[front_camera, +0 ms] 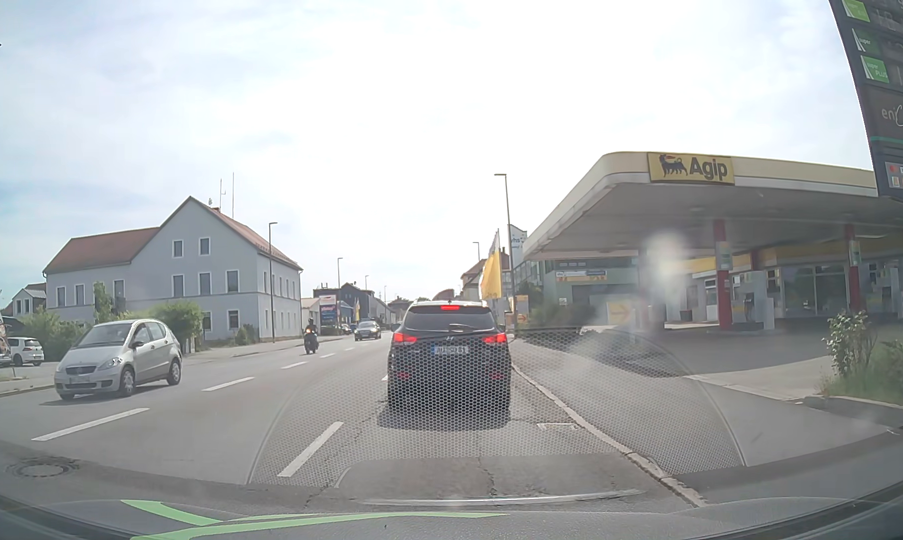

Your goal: Follow the waypoints while adhering to traffic rules and regulations

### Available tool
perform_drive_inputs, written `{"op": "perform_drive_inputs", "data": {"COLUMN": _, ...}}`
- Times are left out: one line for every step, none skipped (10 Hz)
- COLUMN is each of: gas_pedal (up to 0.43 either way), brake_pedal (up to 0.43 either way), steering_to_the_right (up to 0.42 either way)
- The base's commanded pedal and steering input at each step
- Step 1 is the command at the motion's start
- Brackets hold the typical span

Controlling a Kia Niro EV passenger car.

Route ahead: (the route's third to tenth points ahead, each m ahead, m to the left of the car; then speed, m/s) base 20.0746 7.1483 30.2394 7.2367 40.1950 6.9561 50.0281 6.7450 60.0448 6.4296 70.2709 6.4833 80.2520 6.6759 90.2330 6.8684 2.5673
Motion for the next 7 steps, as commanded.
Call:
{"op": "perform_drive_inputs", "data": {"gas_pedal": 0.000, "brake_pedal": 0.116, "steering_to_the_right": -0.004}}
{"op": "perform_drive_inputs", "data": {"gas_pedal": 0.000, "brake_pedal": 0.146, "steering_to_the_right": -0.004}}
{"op": "perform_drive_inputs", "data": {"gas_pedal": 0.000, "brake_pedal": 0.171, "steering_to_the_right": -0.004}}
{"op": "perform_drive_inputs", "data": {"gas_pedal": 0.000, "brake_pedal": 0.183, "steering_to_the_right": -0.004}}
{"op": "perform_drive_inputs", "data": {"gas_pedal": 0.000, "brake_pedal": 0.201, "steering_to_the_right": -0.003}}
{"op": "perform_drive_inputs", "data": {"gas_pedal": 0.000, "brake_pedal": 0.207, "steering_to_the_right": -0.003}}
{"op": "perform_drive_inputs", "data": {"gas_pedal": 0.000, "brake_pedal": 0.207, "steering_to_the_right": -0.003}}
